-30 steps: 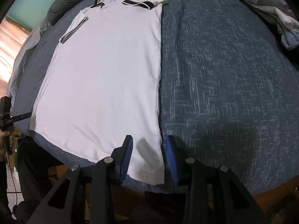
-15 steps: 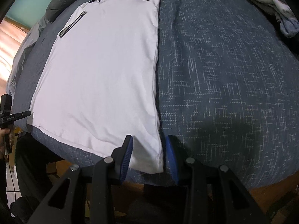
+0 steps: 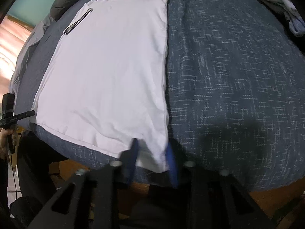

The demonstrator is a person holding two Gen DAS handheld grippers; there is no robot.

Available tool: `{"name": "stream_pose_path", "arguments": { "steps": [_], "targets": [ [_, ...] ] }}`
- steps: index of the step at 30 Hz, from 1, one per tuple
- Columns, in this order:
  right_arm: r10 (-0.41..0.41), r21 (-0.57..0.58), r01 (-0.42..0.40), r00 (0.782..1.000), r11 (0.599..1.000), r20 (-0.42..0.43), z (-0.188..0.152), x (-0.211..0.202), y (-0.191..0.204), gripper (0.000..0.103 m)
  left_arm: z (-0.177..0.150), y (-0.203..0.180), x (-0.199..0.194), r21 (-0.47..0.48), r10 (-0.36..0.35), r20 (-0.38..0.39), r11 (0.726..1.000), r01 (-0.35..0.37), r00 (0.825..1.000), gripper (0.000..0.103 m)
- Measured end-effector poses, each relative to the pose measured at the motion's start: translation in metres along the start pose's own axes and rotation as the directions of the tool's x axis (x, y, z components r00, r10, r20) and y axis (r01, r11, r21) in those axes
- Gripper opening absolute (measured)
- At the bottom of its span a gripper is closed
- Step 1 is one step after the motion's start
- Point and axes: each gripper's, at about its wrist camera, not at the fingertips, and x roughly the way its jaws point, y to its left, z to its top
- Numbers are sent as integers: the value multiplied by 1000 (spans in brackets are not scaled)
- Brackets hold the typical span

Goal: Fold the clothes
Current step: 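Close both tools on the polo hem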

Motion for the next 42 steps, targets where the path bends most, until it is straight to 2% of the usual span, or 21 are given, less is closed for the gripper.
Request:
{"name": "stream_pose_path", "arguments": {
  "steps": [3,9,17,24,32,42],
  "targets": [
    [27,-17,-27,1000,999,6,-1,1,9,6,1,-3,-5,16,2,14,1000,-2,1000,4],
    [88,-18,-87,993,996,73,2,-21,12,5,6,-9,-20,39,-13,54,999,11,998,3],
    [169,-27,-167,973,986,154,44,-56,6,5,33,-26,-31,54,-42,118,998,35,992,3],
    [188,-35,-185,960,982,206,76,-84,6,5,68,-44,-46,55,-76,188,996,67,979,3],
    [194,-56,-185,948,981,251,131,-105,9,5,115,-43,-71,50,-93,249,995,83,964,3],
    [192,-42,-188,936,981,296,199,-114,-3,5,183,-44,-79,46,-94,285,995,84,954,3]
  ]
}}
